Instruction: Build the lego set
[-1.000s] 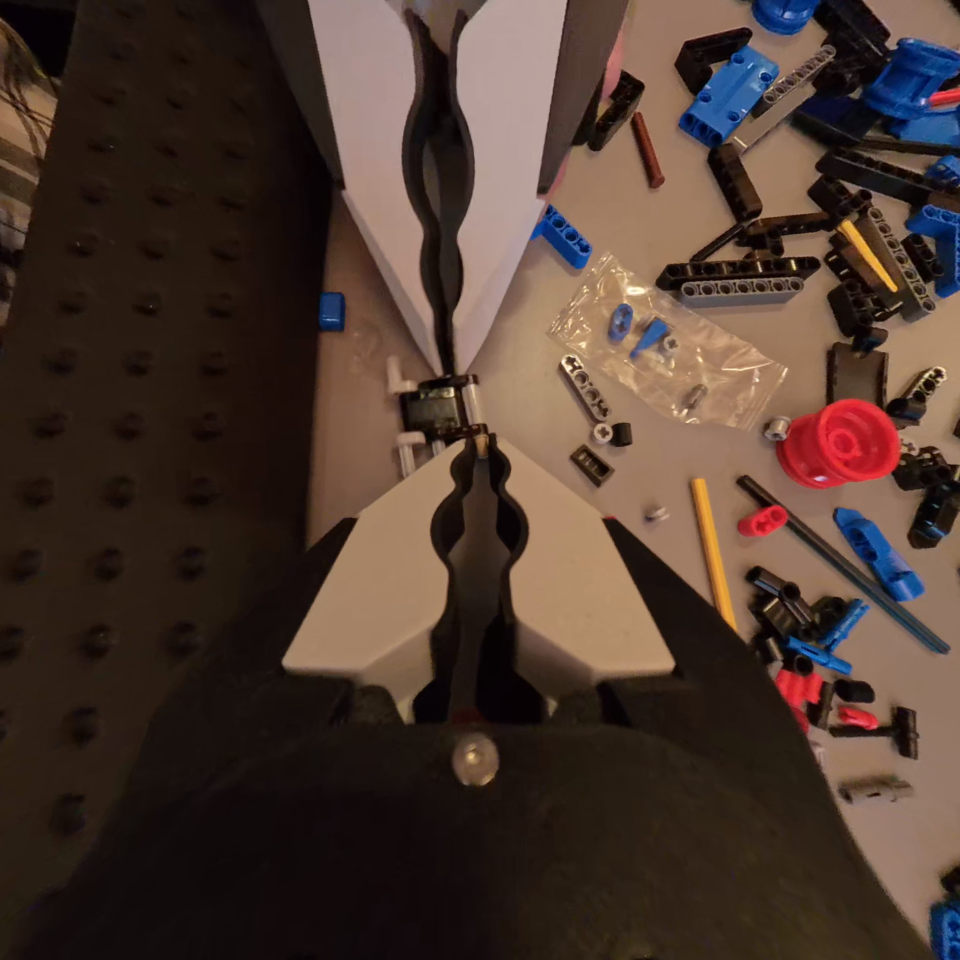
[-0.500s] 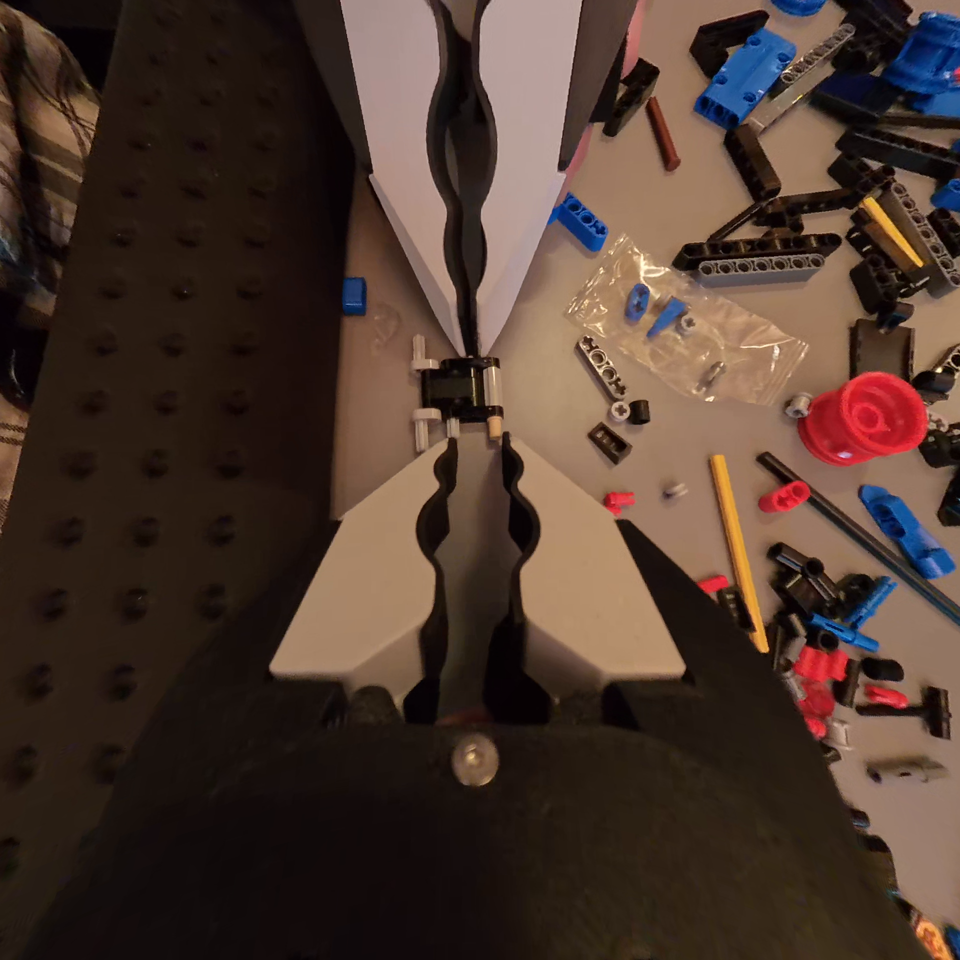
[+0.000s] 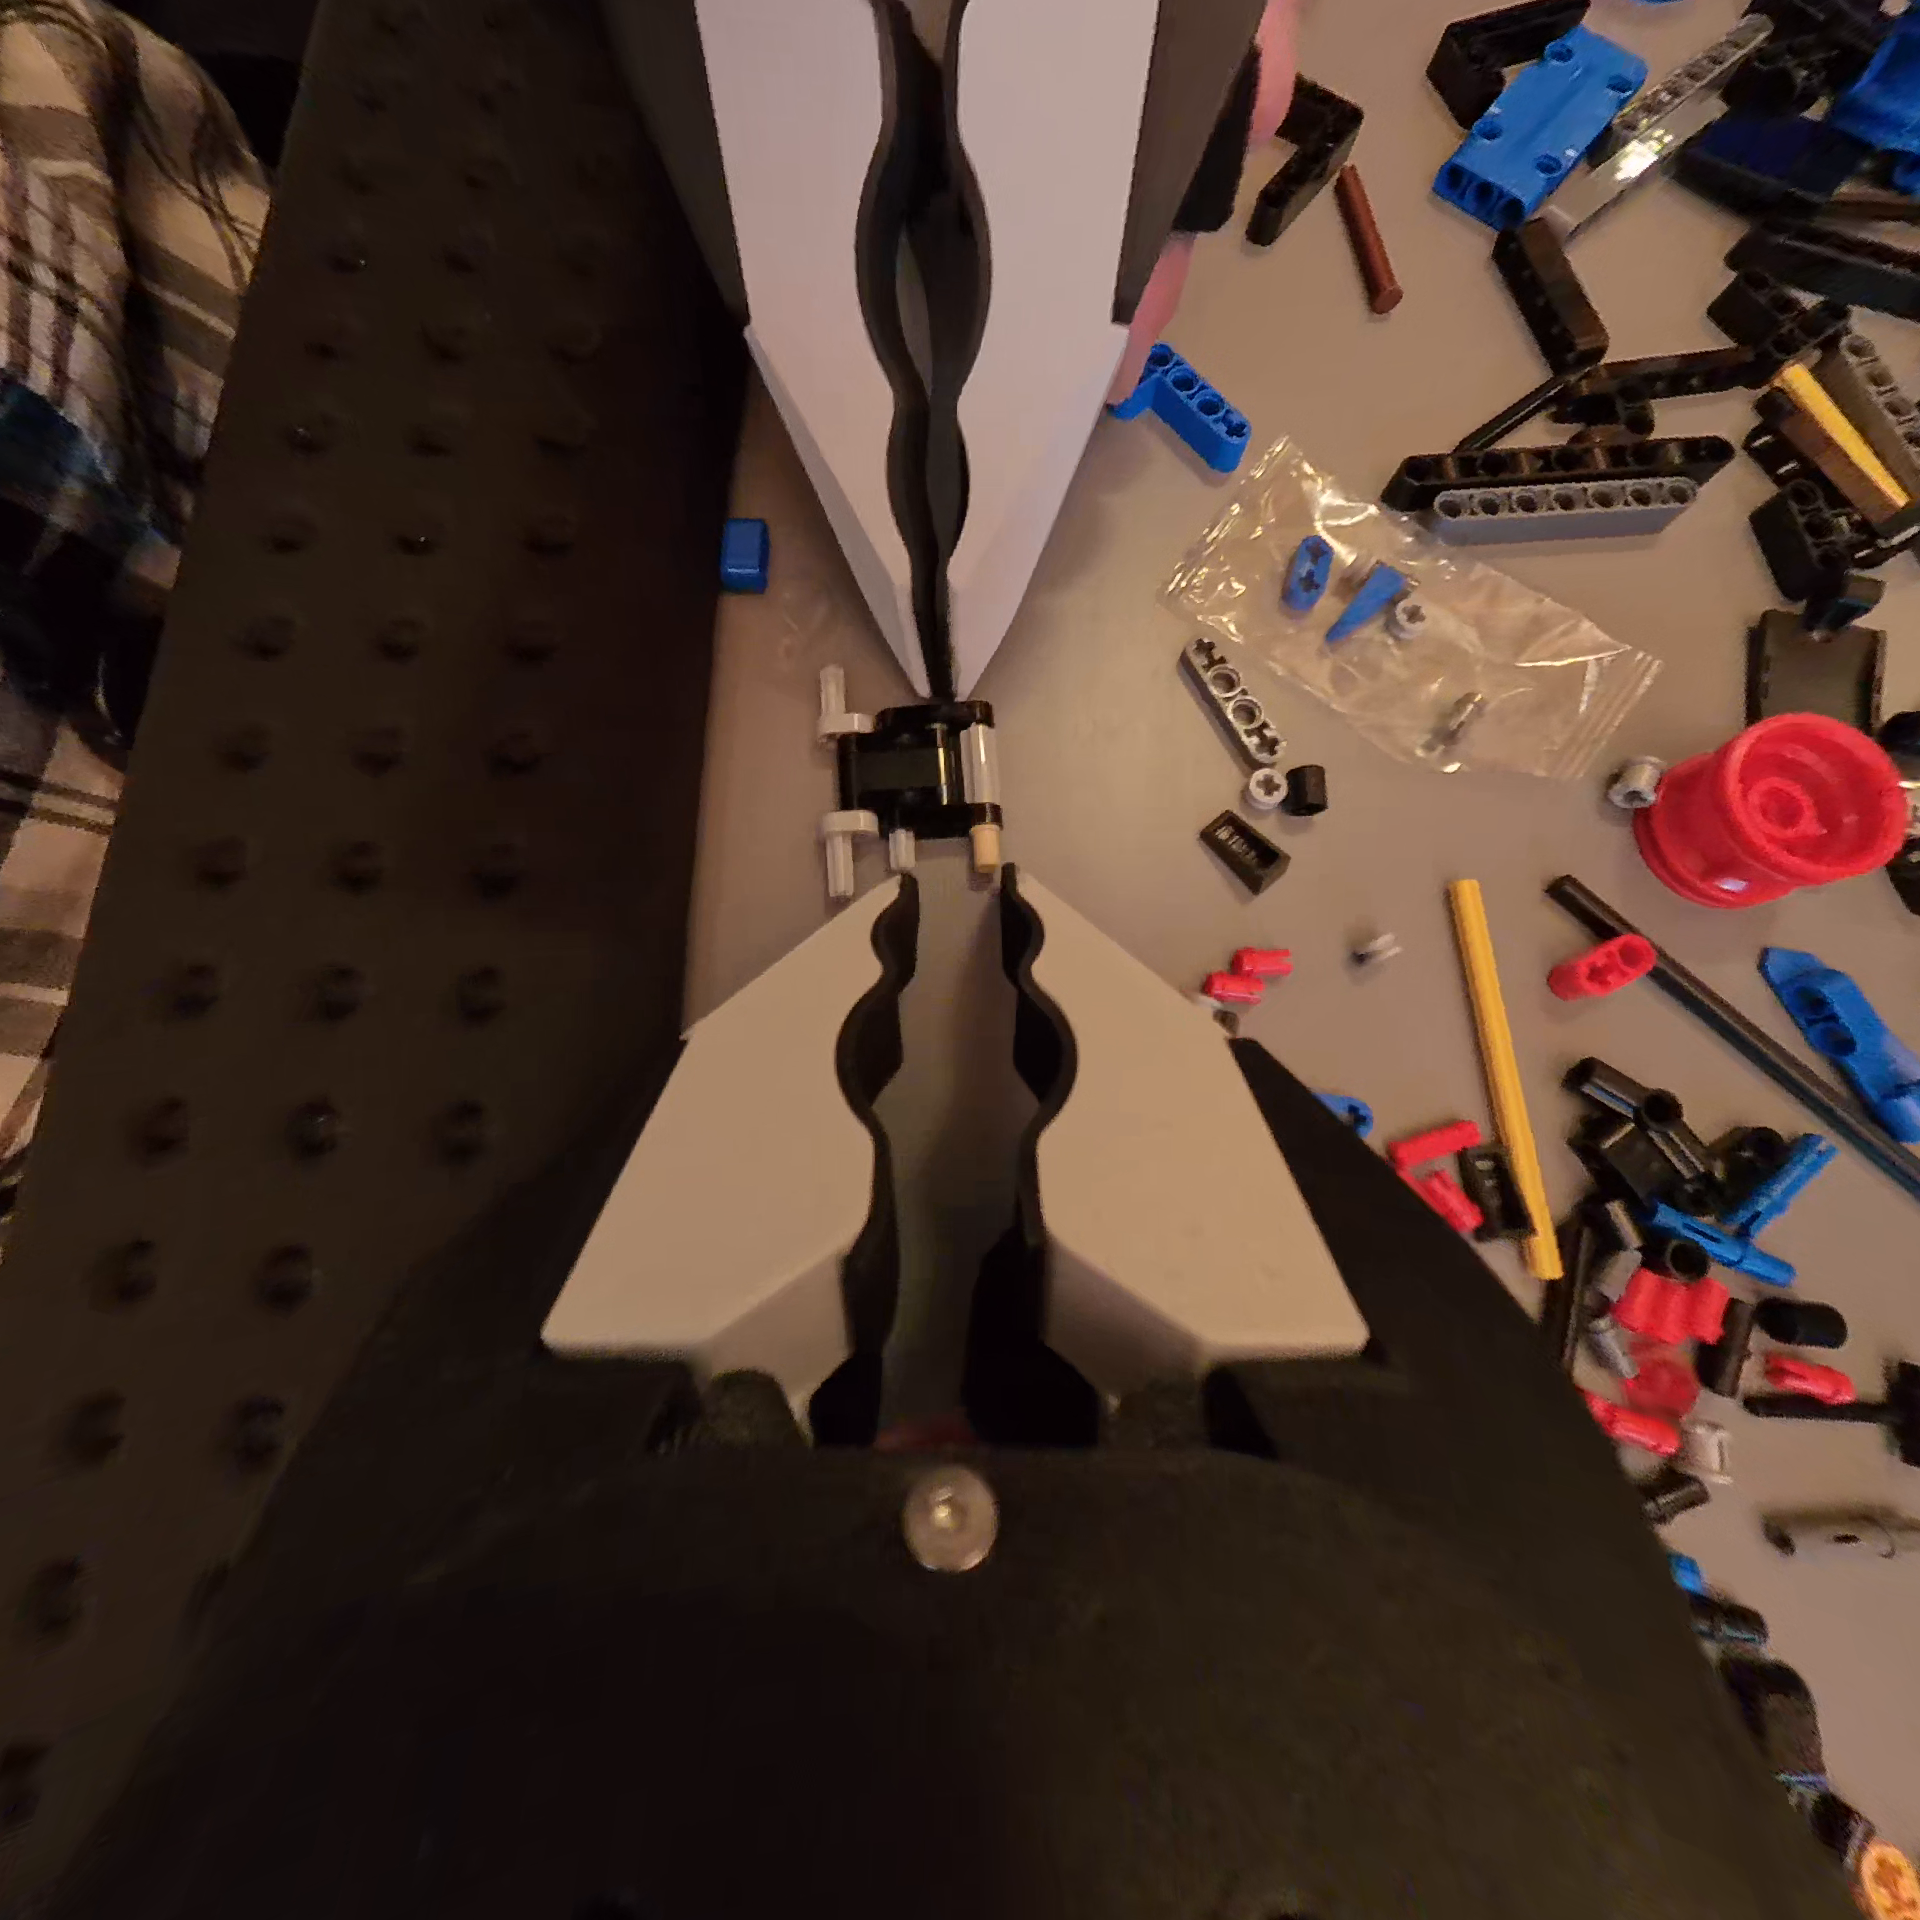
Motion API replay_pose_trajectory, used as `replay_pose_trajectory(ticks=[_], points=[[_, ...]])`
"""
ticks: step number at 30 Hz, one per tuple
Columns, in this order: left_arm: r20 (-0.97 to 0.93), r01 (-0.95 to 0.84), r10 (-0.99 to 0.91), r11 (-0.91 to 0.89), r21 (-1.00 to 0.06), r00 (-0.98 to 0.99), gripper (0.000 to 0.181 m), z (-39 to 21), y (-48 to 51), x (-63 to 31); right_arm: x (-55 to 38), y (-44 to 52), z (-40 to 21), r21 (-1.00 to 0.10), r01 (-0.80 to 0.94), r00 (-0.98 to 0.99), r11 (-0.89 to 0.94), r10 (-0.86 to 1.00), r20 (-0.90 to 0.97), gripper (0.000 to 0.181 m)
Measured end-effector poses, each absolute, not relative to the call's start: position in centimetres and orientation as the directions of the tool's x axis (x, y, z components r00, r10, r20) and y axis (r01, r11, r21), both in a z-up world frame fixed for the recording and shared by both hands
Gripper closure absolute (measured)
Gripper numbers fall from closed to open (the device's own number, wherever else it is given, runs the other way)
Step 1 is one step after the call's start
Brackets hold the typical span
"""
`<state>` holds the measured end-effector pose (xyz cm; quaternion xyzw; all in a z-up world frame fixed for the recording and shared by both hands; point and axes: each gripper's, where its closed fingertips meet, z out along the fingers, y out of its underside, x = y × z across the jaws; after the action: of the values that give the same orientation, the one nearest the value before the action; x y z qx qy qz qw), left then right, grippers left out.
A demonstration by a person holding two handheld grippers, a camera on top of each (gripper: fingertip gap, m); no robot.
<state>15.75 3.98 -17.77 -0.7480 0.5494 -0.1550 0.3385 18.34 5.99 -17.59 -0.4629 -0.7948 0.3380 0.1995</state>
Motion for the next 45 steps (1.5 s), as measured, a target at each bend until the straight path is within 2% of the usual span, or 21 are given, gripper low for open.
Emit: replay_pose_trajectory(ticks=[18,26,28,36,39,42,45], points=[[-0.143,-0.716,-0.924,-0.169,-0.678,0.354,0.181,-17.8,3.6,16.3,18.1,5.6,-17.6,-0.726,0.583,-0.503,0.365,0.864,0.030,0.176],[-0.164,-0.729,-0.924,-0.154,-0.667,0.345,0.181,-17.8,3.7,16.3,18.5,5.5,-17.6,-0.723,0.603,-0.498,0.339,0.867,-0.009,0.171],[-0.159,-0.727,-0.925,-0.156,-0.668,0.345,0.181,-17.8,3.7,16.3,18.7,5.6,-17.6,-0.718,0.609,-0.490,0.336,0.872,-0.008,0.163],[-0.160,-0.733,-0.924,-0.161,-0.661,0.347,0.181,-17.8,3.8,16.5,19.0,6.3,-17.4,-0.674,0.647,-0.446,0.357,0.894,0.045,0.161],[-0.173,-0.737,-0.919,-0.161,-0.657,0.355,0.174,-17.8,3.8,16.2,19.5,7.1,-16.8,-0.656,0.706,-0.333,0.265,0.943,0.022,0.159],[-0.173,-0.747,-0.926,-0.149,-0.648,0.335,0.170,-17.6,3.8,15.7,19.8,5.6,-15.7,-0.682,0.723,-0.240,0.114,0.966,-0.092,0.160],[-0.189,-0.761,-0.933,-0.120,-0.637,0.306,0.167,-17.6,4.1,15.8,20.0,4.7,-16.2,-0.652,0.755,-0.180,0.069,0.978,-0.105,0.161]])
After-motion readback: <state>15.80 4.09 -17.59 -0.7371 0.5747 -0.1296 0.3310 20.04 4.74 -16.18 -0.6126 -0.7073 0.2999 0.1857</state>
